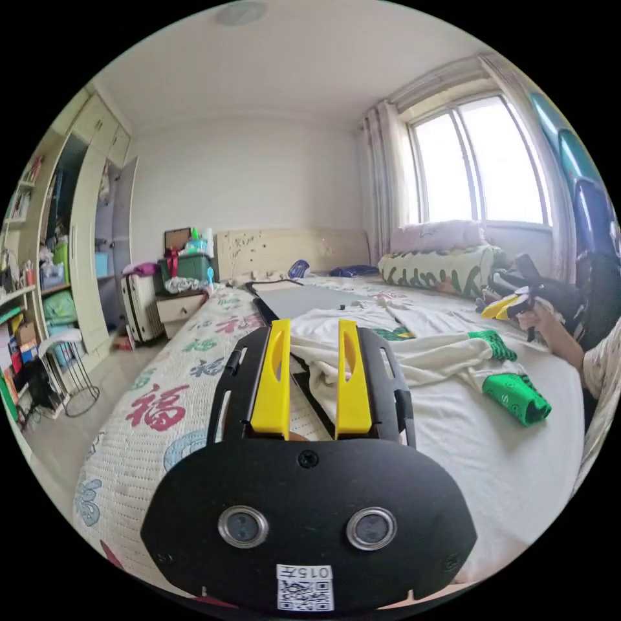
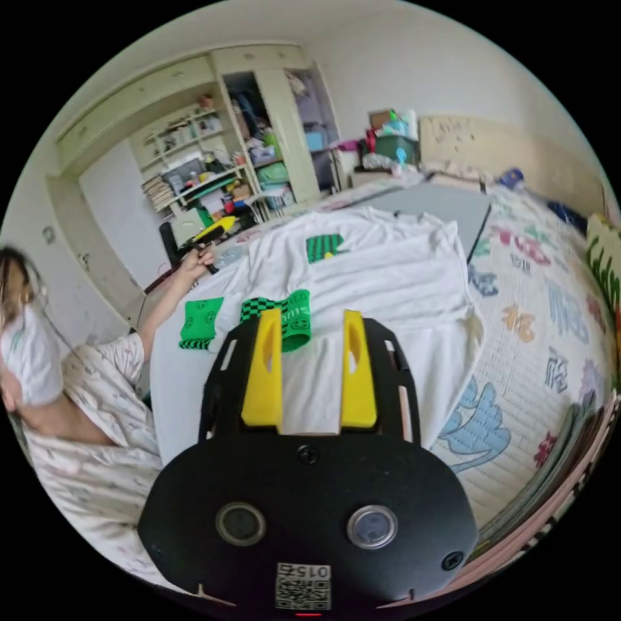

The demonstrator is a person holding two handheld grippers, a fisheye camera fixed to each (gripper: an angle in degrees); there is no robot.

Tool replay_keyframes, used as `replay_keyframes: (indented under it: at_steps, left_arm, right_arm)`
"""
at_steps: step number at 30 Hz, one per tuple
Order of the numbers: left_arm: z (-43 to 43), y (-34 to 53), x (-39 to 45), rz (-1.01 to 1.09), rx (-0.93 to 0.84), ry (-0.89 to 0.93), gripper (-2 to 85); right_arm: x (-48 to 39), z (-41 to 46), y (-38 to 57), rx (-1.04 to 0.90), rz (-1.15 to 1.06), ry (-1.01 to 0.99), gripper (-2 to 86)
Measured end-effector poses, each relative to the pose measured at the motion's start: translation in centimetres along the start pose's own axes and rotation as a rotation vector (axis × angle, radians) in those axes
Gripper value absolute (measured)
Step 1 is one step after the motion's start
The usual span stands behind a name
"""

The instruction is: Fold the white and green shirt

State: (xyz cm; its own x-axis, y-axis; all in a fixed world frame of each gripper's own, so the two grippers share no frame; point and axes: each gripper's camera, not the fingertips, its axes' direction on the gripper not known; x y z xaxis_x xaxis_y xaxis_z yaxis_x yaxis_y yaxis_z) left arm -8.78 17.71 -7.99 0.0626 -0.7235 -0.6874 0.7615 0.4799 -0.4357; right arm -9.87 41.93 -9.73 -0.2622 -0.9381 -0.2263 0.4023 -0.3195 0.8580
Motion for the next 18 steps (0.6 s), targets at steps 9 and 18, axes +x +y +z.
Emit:
replay_keyframes:
  at_steps: [9,18]
  left_arm:
    - [2.4,-7.1,3.4,0.052,-0.128,0.000,10.3]
    - [5.9,-12.2,8.6,0.153,-0.276,-0.047,9.0]
  right_arm:
    - [-2.9,1.5,-0.6,-0.070,-0.091,0.020,1.4]
    - [0.0,-6.2,3.9,0.176,0.055,0.044,0.9]
